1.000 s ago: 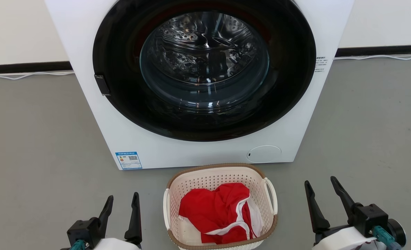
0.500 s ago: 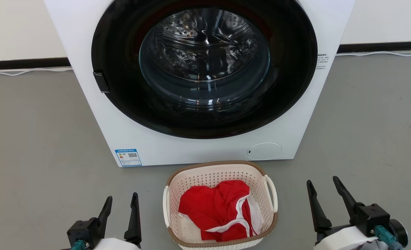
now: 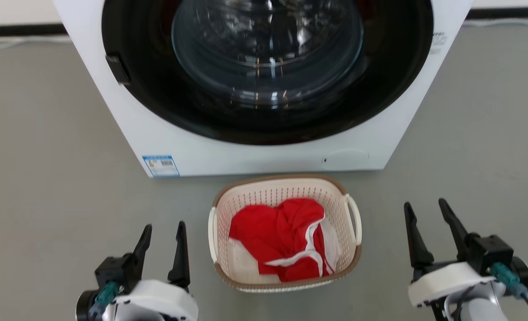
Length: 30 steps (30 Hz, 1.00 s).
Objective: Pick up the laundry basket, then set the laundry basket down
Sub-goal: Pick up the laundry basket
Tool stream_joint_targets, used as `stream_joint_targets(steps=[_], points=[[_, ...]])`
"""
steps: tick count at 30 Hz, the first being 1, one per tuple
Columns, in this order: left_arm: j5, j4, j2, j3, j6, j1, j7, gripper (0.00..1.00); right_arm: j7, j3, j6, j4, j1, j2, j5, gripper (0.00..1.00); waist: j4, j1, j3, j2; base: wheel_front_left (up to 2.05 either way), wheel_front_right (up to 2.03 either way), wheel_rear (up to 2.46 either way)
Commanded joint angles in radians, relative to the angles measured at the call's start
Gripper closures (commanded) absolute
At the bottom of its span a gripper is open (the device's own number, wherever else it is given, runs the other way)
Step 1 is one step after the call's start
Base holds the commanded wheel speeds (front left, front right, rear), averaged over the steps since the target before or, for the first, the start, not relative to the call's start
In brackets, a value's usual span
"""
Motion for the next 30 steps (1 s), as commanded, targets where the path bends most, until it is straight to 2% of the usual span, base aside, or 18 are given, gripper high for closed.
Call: stream_joint_targets(steps=[1, 12, 22, 30], points=[[-0.002, -0.016, 0.007, 0.022, 0.011, -0.051, -0.011, 0.00, -0.014, 0.021, 0.006, -0.017, -0.042, -0.002, 0.013, 0.00, 0.007, 0.0000, 0.044, 0.0000, 0.00, 0.00, 0.00], [-0.037, 0.056, 0.007, -0.056, 0.067, -0.249, -0.011, 0.00, -0.014, 0.006, 0.006, 0.073, -0.213, -0.009, 0.035, 0.00, 0.019, 0.0000, 0.280, 0.0000, 0.00, 0.00, 0.00], [-0.077, 0.274, 0.007, -0.161, 0.124, -0.500, -0.011, 0.00, -0.014, -0.001, 0.006, 0.261, -0.421, -0.032, 0.018, 0.00, 0.017, 0.0000, 0.524, 0.0000, 0.00, 0.00, 0.00], [-0.124, 0.379, 0.007, -0.210, 0.179, -0.630, -0.011, 0.00, -0.014, 0.041, 0.006, 0.362, -0.527, -0.038, 0.023, 0.00, 0.014, 0.0000, 0.643, 0.0000, 0.00, 0.00, 0.00]])
